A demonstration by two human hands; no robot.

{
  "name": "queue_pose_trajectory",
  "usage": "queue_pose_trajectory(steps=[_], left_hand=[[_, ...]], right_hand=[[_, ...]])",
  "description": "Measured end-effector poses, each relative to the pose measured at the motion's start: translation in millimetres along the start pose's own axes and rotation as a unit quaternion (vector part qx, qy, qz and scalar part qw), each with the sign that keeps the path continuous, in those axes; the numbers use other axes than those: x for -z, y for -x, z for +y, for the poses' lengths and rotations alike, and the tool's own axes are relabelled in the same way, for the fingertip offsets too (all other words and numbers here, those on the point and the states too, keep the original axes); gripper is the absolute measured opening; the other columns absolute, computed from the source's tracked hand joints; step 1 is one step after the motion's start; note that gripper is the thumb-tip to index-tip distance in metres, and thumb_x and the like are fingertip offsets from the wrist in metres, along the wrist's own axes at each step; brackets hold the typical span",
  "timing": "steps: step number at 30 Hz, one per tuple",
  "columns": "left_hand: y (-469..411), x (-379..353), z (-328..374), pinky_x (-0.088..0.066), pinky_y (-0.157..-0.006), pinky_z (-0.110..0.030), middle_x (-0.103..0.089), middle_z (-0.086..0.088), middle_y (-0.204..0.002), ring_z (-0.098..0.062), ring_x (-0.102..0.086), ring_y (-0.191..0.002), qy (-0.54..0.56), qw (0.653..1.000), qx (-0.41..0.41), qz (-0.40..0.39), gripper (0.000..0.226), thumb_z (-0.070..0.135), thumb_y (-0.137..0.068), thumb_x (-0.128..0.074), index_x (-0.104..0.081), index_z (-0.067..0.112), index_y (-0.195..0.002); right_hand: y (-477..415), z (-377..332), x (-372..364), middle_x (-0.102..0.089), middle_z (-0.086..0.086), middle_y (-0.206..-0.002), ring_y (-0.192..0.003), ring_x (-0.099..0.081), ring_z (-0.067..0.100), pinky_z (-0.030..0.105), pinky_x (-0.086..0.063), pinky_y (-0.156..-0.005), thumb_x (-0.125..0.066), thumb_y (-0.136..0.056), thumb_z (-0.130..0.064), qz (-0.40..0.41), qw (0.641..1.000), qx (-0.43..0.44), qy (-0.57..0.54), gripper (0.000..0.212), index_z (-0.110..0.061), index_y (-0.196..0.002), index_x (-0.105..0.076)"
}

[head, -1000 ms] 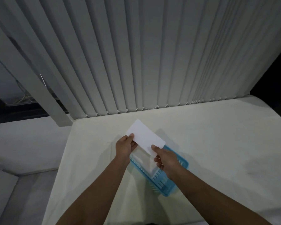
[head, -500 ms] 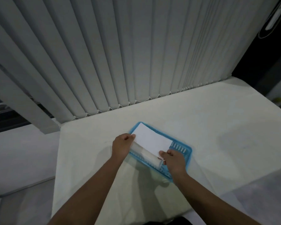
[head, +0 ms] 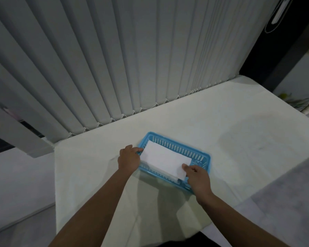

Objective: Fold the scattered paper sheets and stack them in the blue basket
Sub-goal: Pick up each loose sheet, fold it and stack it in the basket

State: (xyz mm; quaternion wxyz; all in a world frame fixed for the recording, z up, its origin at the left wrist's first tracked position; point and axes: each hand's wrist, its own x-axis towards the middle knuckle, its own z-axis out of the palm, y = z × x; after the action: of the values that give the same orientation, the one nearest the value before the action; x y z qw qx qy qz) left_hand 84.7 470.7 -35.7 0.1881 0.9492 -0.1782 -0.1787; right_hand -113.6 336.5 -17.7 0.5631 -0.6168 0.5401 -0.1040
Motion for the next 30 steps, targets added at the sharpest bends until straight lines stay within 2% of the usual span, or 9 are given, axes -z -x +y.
queue_pose_trajectory(steps=[4, 10, 12, 16, 22, 25, 27, 29, 30], left_hand=[[-5, 2, -3, -0.038, -0.108, -0.039, -0.038, -0.003, -0.150, -0.028, -0.032, -0.136, -0.011, 0.999, -0.009, -0.036, 0.050, 0.008, -0.095, -0.031, -0.061, 0.034, -0.124], [-10, 2, -9, -0.042, -0.107, -0.042, -0.048, -0.012, -0.141, -0.033, -0.044, -0.127, 0.050, 0.998, -0.018, -0.046, 0.055, 0.000, -0.089, -0.032, -0.069, 0.034, -0.112], [-8, 5, -10, -0.040, -0.109, -0.042, -0.046, -0.013, -0.143, -0.033, -0.042, -0.129, 0.052, 0.997, -0.030, -0.046, 0.055, -0.001, -0.088, -0.033, -0.069, 0.033, -0.113], [-1, 10, -8, -0.032, -0.114, -0.039, -0.035, -0.007, -0.153, -0.028, -0.026, -0.141, 0.016, 0.998, -0.043, -0.054, 0.051, 0.002, -0.093, -0.034, -0.063, 0.029, -0.124], [4, 14, 0, -0.033, -0.112, -0.037, -0.032, -0.004, -0.155, -0.027, -0.026, -0.140, -0.054, 0.995, -0.067, -0.051, 0.047, 0.008, -0.097, -0.034, -0.055, 0.030, -0.132], [9, 16, 1, -0.035, -0.107, -0.035, -0.038, -0.003, -0.151, -0.024, -0.035, -0.135, -0.084, 0.994, -0.066, -0.008, 0.046, 0.010, -0.095, -0.037, -0.055, 0.031, -0.132], [11, 17, 2, -0.032, -0.109, -0.036, -0.041, -0.003, -0.150, -0.022, -0.039, -0.134, -0.064, 0.994, -0.081, 0.043, 0.043, 0.013, -0.095, -0.040, -0.054, 0.028, -0.132], [13, 13, 4, -0.028, -0.113, -0.036, -0.039, -0.002, -0.151, -0.021, -0.038, -0.136, -0.038, 0.987, -0.136, 0.077, 0.041, 0.024, -0.097, -0.038, -0.048, 0.026, -0.137], [14, 10, 6, -0.024, -0.115, -0.037, -0.036, 0.000, -0.153, -0.020, -0.035, -0.139, -0.044, 0.982, -0.170, 0.070, 0.044, 0.033, -0.098, -0.032, -0.043, 0.026, -0.141]], right_hand=[[-3, -2, 2, -0.066, 0.001, -0.072, -0.075, -0.060, 0.022, 0.041, -0.050, -0.081, -0.060, -0.090, -0.018, 0.019, 1.000, 0.005, -0.009, 0.015, -0.012, -0.078, -0.067], [-2, -9, -8, -0.067, 0.003, -0.073, -0.061, -0.056, 0.013, 0.031, -0.046, -0.070, -0.062, -0.088, -0.012, 0.022, 0.999, 0.027, -0.006, 0.018, -0.015, -0.071, -0.066], [-2, -10, -13, -0.068, 0.002, -0.071, -0.065, -0.058, 0.018, 0.035, -0.047, -0.072, -0.062, -0.088, -0.013, 0.022, 0.999, 0.031, -0.003, 0.021, -0.018, -0.068, -0.066], [-1, -13, -17, -0.069, -0.001, -0.073, -0.077, -0.065, 0.023, 0.039, -0.051, -0.079, -0.062, -0.088, -0.014, 0.023, 0.999, 0.027, -0.002, 0.022, -0.019, -0.067, -0.066], [-1, -14, -19, -0.069, 0.000, -0.075, -0.080, -0.065, 0.024, 0.042, -0.051, -0.082, -0.064, -0.088, -0.016, 0.020, 1.000, 0.016, -0.012, 0.021, -0.021, -0.067, -0.064], [0, -12, -17, -0.068, 0.000, -0.086, -0.087, -0.064, 0.021, 0.036, -0.050, -0.081, -0.067, -0.085, -0.028, 0.040, 0.999, 0.033, 0.006, 0.011, -0.019, -0.081, -0.064], [2, -8, -14, -0.066, -0.001, -0.103, -0.096, -0.061, 0.018, 0.032, -0.046, -0.083, -0.068, -0.084, -0.034, 0.065, 0.993, 0.082, 0.052, 0.020, -0.022, -0.100, -0.060], [2, -4, -12, -0.060, -0.001, -0.122, -0.113, -0.056, 0.018, 0.035, -0.043, -0.095, -0.063, -0.087, -0.037, 0.082, 0.965, 0.188, 0.165, 0.035, -0.024, -0.119, -0.057], [2, -2, -13, -0.053, 0.000, -0.136, -0.124, -0.049, 0.020, 0.037, -0.038, -0.104, -0.058, -0.089, -0.041, 0.073, 0.935, 0.241, 0.250, 0.043, -0.024, -0.129, -0.052]])
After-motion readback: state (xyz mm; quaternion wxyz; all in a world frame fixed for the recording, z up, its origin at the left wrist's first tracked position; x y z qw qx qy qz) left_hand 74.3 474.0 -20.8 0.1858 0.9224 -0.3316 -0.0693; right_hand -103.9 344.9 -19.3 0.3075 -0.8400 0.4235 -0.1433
